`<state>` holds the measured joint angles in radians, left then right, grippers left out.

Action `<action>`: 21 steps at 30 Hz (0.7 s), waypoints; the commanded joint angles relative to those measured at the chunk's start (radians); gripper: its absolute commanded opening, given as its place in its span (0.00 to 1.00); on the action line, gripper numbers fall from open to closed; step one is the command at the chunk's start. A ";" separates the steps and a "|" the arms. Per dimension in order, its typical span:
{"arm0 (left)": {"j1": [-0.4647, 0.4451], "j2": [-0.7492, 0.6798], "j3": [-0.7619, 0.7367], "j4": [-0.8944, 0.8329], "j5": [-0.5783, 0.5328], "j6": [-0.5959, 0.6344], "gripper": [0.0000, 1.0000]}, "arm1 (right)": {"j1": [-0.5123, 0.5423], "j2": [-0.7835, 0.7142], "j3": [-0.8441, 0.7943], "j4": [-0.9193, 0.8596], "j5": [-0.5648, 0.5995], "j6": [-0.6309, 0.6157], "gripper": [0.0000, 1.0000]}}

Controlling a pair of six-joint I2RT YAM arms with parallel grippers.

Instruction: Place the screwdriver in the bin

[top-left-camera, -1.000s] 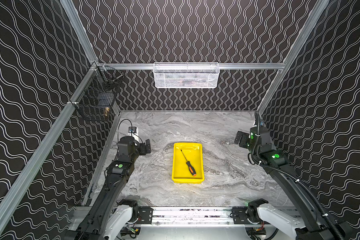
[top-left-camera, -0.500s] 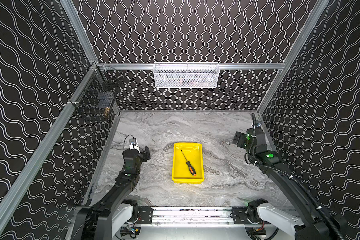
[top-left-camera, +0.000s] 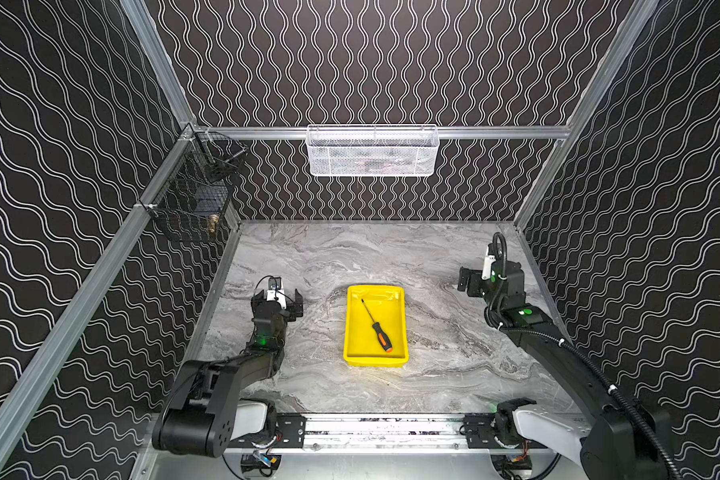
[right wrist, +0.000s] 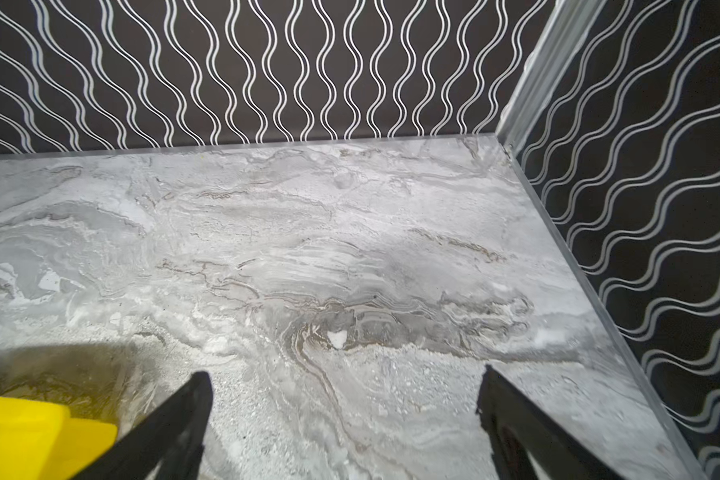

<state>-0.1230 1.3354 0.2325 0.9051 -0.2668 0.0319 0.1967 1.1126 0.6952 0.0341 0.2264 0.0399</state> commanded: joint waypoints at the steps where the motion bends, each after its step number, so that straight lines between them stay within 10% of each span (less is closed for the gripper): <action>1: 0.007 0.054 -0.009 0.158 0.026 0.044 0.99 | -0.052 -0.010 -0.069 0.230 -0.117 -0.032 0.99; 14: 0.057 0.346 -0.032 0.480 0.086 0.001 0.99 | -0.211 0.159 -0.312 0.688 -0.224 -0.043 0.99; 21: 0.065 0.320 0.045 0.295 0.135 0.003 0.99 | -0.223 0.292 -0.412 1.002 -0.227 -0.075 1.00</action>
<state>-0.0616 1.6600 0.2520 1.2442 -0.1711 0.0322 -0.0227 1.3762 0.3000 0.8165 0.0025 -0.0189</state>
